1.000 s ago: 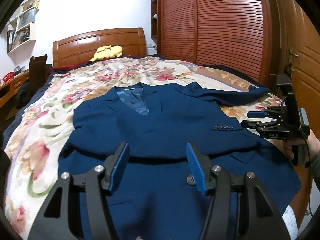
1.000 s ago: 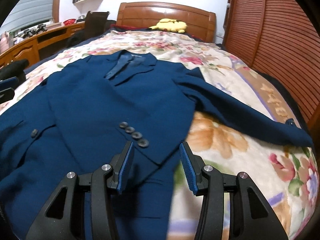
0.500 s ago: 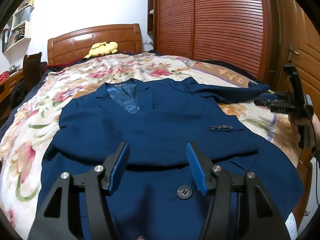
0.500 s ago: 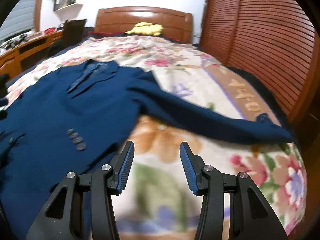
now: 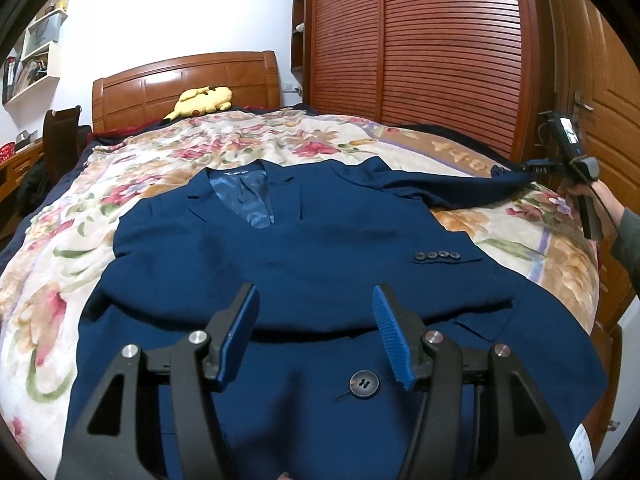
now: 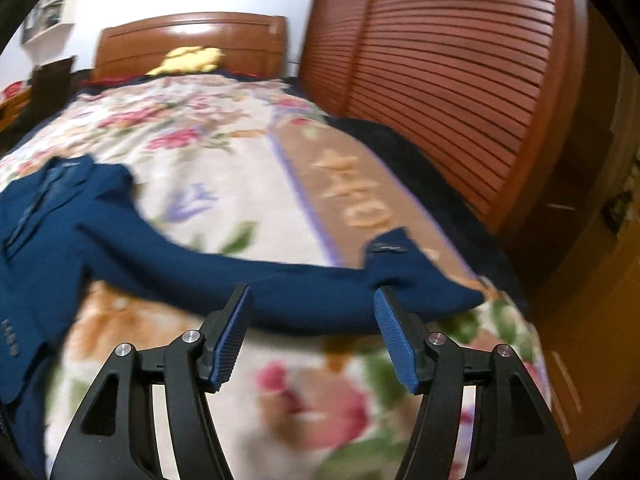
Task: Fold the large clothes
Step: 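Move the right gripper to the other sleeve cuff and grasp it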
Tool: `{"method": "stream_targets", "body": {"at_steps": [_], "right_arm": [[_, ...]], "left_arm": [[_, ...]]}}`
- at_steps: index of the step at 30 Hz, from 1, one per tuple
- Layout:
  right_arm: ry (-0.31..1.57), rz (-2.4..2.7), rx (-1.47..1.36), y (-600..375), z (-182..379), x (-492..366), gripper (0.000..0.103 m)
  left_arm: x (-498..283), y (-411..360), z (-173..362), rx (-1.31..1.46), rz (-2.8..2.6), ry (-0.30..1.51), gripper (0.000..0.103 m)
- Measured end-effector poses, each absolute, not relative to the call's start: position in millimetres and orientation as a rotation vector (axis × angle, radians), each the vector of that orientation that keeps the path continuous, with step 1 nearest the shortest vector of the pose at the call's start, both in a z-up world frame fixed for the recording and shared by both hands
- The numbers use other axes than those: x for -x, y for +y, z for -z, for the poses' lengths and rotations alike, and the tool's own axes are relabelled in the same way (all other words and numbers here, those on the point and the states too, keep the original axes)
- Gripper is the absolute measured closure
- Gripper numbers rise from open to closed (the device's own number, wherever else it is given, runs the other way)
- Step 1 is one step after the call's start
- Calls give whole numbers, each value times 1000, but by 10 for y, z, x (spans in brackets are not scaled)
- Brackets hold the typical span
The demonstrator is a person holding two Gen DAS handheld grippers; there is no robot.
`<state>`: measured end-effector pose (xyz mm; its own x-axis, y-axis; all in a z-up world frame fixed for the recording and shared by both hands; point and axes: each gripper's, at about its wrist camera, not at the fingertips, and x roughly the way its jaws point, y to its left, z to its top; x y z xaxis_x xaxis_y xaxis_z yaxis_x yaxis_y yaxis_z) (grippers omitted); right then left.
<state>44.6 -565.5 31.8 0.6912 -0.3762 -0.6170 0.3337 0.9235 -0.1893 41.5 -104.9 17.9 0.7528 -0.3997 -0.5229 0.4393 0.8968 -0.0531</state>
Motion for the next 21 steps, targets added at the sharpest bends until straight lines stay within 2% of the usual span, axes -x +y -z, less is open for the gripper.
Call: {"method": "stream_targets", "body": {"at_steps": [11, 21], "right_arm": [[772, 526, -87, -6268, -150, -566, 39], [806, 643, -124, -6381, 18, -606, 36]], "left_arm": [[-396, -1101, -131, -100, 454, 555, 45], [-416, -1106, -101, -99, 458, 568, 45]]}}
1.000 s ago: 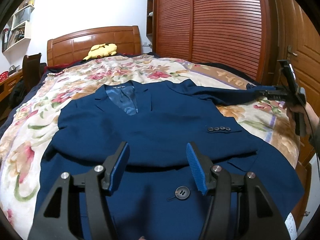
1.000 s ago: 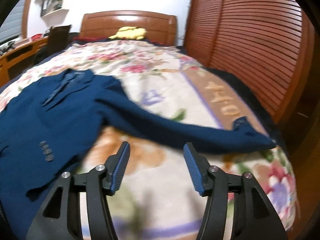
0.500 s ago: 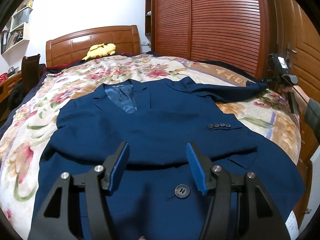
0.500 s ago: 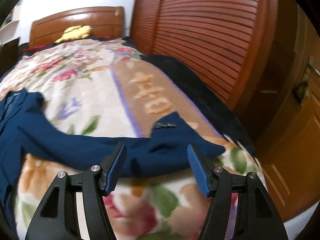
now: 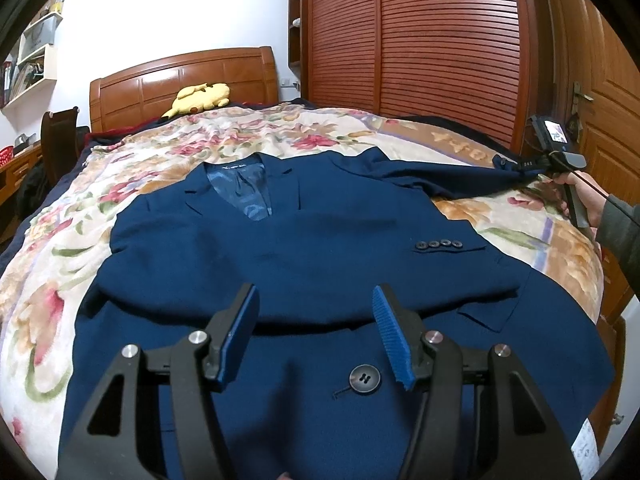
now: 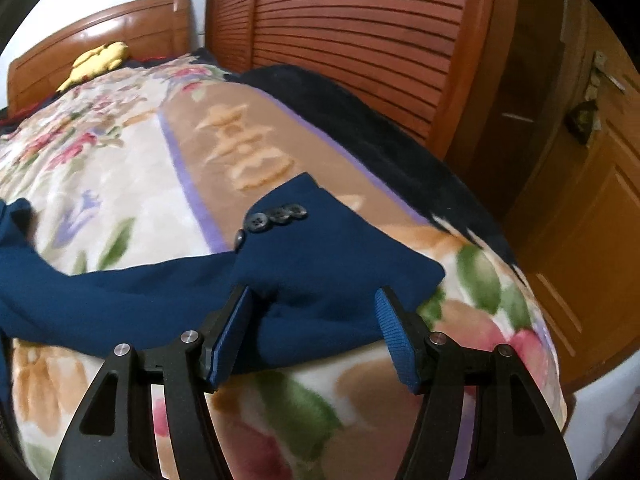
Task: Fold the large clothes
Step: 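Move the right gripper to the other sleeve cuff and grasp it, then lift the sleeve with the right gripper and carry it over the jacket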
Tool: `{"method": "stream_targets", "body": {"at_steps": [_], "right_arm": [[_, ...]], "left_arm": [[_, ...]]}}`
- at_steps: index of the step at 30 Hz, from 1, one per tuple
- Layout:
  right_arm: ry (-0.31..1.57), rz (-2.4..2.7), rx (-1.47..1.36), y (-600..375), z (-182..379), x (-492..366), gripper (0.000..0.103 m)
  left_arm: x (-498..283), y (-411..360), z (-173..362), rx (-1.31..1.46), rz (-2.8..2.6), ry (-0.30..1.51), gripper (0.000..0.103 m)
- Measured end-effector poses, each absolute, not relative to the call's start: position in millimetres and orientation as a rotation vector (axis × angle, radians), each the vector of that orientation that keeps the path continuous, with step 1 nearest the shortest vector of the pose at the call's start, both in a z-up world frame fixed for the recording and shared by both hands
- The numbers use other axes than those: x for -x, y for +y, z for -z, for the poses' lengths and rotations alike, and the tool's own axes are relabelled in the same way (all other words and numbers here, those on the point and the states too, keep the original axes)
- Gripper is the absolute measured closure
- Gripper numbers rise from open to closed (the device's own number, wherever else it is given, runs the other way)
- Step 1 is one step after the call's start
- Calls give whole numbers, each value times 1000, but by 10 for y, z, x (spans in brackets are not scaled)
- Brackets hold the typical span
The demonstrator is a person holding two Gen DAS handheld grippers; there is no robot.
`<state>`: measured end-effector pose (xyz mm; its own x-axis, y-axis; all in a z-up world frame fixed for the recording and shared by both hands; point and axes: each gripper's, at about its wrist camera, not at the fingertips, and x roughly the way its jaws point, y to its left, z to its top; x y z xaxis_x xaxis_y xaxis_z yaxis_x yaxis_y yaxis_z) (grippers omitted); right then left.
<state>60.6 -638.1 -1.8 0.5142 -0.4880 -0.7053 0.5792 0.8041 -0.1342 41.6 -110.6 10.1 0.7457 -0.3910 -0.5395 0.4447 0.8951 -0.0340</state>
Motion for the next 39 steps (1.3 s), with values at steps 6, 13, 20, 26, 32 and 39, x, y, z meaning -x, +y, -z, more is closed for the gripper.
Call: {"method": "stream_targets", "body": {"at_steps": [6, 13, 20, 26, 32, 39], "right_arm": [[808, 725, -112, -6504, -12, -568, 32], [869, 661, -203, -6620, 143, -567, 30], [888, 564, -189, -6551, 185, -617, 70], [878, 465, -122, -6257, 155, -640, 98], [801, 372, -95, -5889, -135, -486, 99], [695, 255, -9, -5166, -744, -356, 99]], "left_arm": [[-420, -1121, -102, -103, 459, 569, 45], [-421, -1134, -89, -109, 459, 574, 45], [-430, -1144, -81, -117, 458, 579, 45], [-418, -1137, -89, -109, 462, 573, 45], [-339, -1073, -130, -106, 468, 555, 45], [-203, -946, -212, -117, 455, 528, 45]]}}
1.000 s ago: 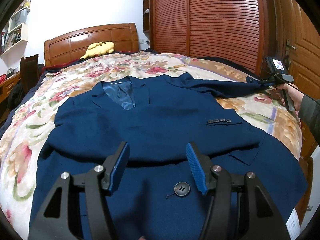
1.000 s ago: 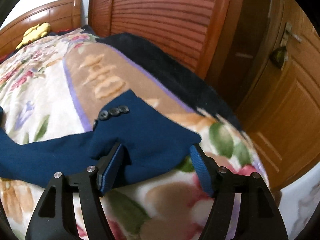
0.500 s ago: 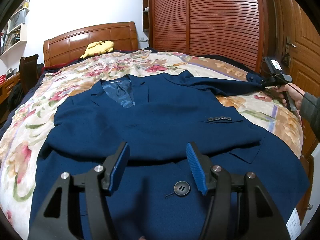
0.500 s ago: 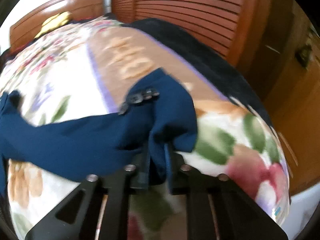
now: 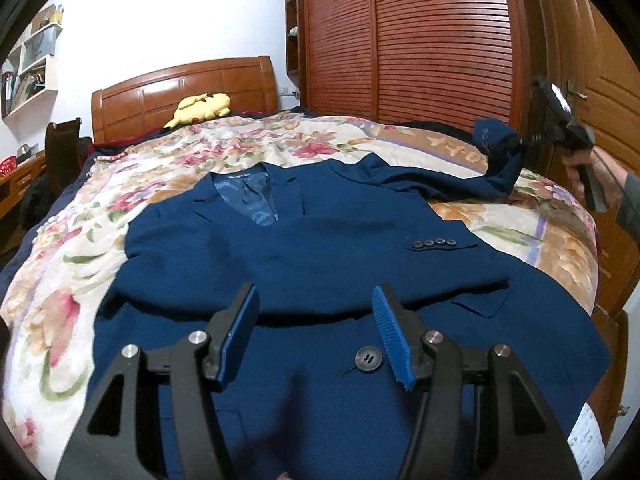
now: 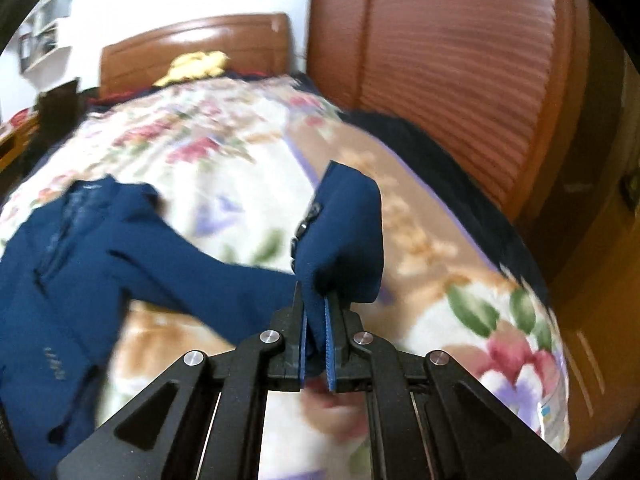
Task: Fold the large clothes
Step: 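Lift the sleeve with the right gripper and carry it over the jacket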
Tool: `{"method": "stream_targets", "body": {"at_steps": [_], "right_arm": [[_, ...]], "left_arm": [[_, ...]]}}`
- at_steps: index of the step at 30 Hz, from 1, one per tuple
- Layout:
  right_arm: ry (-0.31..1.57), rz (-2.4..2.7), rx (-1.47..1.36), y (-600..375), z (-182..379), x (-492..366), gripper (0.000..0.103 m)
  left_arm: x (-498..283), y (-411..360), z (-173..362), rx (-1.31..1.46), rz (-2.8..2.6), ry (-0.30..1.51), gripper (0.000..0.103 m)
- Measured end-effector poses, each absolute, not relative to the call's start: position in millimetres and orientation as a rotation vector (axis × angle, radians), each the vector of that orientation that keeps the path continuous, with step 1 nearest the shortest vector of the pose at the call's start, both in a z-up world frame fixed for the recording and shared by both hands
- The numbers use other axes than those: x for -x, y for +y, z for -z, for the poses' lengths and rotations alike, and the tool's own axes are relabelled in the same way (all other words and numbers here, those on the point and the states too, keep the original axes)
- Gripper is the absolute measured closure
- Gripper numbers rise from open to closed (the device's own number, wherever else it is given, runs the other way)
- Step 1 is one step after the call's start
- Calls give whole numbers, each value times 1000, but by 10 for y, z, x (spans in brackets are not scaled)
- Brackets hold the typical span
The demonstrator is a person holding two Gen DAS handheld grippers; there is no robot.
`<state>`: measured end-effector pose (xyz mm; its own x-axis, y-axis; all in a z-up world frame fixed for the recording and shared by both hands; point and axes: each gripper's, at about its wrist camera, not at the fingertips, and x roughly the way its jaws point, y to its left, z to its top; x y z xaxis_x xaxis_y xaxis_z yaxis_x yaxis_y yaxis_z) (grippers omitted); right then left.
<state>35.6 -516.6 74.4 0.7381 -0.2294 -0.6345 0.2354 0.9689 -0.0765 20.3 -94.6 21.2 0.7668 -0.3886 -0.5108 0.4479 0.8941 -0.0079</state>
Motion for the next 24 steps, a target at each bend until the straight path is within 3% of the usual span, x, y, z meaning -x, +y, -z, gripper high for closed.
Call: {"method": "stream_targets", "body": {"at_steps": [14, 24], "right_arm": [[492, 41, 177, -3454, -1793, -398, 100], [360, -178, 231, -2235, -2197, -433, 100]], "left_arm": [[26, -388, -395, -73, 410, 491, 45], [165, 22, -467, -44, 348, 471, 45]]}}
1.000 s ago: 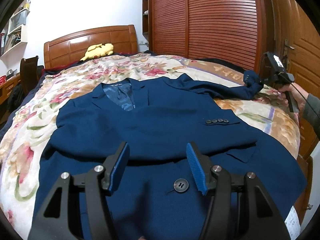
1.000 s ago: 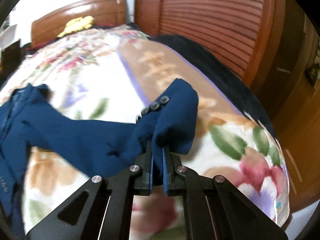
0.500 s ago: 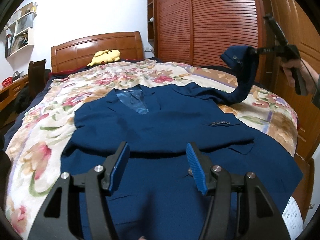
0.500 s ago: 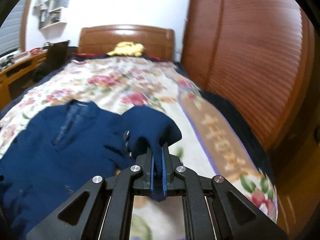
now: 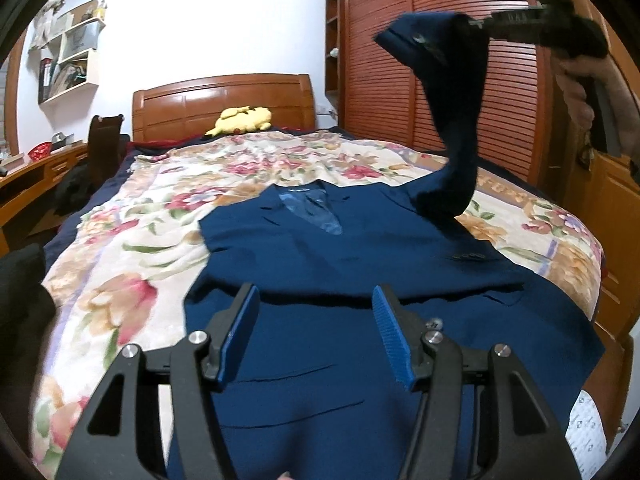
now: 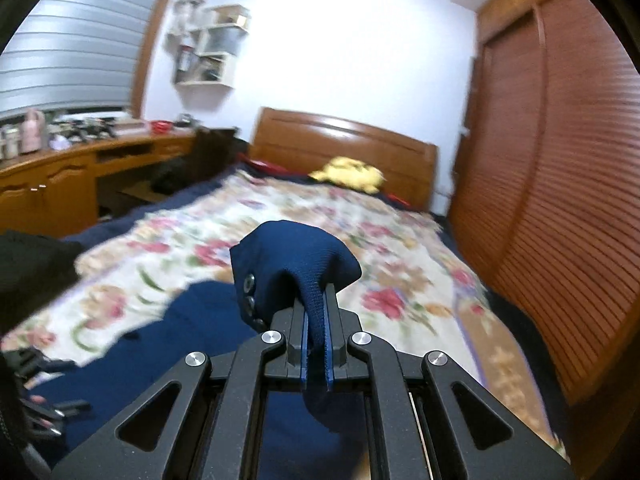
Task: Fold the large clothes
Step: 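Lift the sleeve with the right gripper and carry it over the jacket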
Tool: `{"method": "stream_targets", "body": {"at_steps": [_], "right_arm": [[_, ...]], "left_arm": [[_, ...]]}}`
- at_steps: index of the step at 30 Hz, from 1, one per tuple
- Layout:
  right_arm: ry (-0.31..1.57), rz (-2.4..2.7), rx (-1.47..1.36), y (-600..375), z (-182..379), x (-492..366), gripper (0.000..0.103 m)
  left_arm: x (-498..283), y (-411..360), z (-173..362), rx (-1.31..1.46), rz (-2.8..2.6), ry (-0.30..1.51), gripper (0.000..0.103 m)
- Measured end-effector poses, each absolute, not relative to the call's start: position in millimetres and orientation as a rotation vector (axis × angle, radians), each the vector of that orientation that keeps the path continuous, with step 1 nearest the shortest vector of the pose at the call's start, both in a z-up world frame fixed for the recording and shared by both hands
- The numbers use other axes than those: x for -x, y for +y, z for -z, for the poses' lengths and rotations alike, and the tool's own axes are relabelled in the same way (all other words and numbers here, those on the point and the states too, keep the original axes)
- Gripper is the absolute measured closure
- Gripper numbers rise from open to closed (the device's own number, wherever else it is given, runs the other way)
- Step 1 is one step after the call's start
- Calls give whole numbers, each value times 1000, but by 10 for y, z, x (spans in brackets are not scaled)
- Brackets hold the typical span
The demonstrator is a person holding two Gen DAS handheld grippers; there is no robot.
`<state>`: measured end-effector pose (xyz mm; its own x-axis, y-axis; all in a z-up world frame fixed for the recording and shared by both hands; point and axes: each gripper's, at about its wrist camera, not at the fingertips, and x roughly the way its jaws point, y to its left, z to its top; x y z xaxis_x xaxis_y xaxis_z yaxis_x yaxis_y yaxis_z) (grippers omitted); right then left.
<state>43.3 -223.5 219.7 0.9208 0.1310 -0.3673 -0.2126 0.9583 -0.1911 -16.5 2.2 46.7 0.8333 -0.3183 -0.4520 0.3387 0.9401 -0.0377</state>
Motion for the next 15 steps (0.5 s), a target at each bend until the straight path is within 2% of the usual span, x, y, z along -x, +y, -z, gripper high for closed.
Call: {"method": "stream_targets", "body": {"at_steps": [9, 11, 15], "right_arm": [[488, -315, 208, -1651, -1780, -575, 99], [514, -306, 196, -1609, -1690, -545, 92], [530, -320, 193, -1642, -1591, -474, 63]], "left_arm": [[226, 310, -485, -20, 297, 461, 45], [231, 354, -482, -13, 290, 461, 45], [205, 377, -480, -2, 283, 461, 45]]}}
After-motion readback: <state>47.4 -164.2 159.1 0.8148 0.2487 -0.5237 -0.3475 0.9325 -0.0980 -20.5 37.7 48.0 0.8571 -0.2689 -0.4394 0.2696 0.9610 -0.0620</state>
